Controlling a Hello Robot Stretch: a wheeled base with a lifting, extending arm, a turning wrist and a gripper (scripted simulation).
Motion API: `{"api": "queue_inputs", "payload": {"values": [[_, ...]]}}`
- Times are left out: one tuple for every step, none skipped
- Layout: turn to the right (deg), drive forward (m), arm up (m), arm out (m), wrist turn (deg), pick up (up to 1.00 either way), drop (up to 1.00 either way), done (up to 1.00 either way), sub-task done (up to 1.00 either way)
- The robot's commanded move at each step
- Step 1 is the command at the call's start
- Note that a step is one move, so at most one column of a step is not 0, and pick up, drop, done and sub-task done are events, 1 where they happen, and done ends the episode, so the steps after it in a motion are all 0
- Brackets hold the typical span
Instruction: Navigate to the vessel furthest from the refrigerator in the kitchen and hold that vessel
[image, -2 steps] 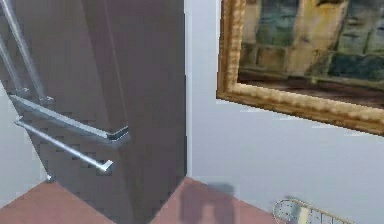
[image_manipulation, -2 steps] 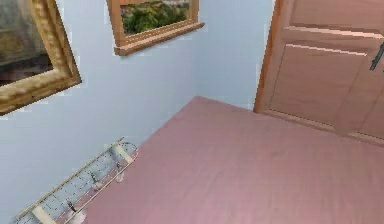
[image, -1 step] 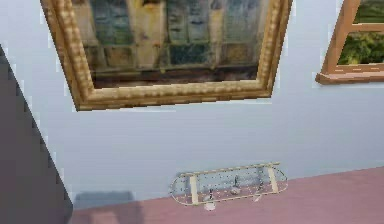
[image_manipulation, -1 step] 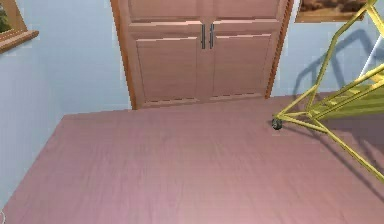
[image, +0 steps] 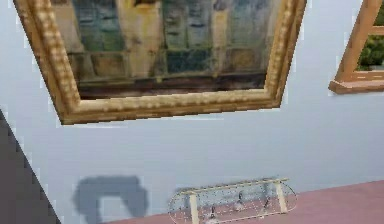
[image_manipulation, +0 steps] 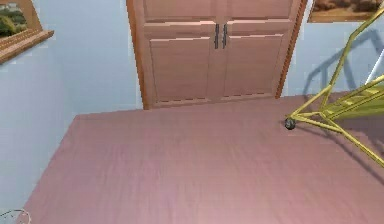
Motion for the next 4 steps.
{"api": "queue_inputs", "payload": {"values": [[-45.0,0.00,0.00,0.00,0.0,0.00,0.00,0.00,0.00],[-45.0,0.00,0.00,0.00,0.0,0.00,0.00,0.00,0.00],[-45.0,0.00,0.00,0.00,0.0,0.00,0.00,0.00,0.00],[-21.0,0.00,0.00,0.00,0.0,0.00,0.00,0.00,0.00]]}}
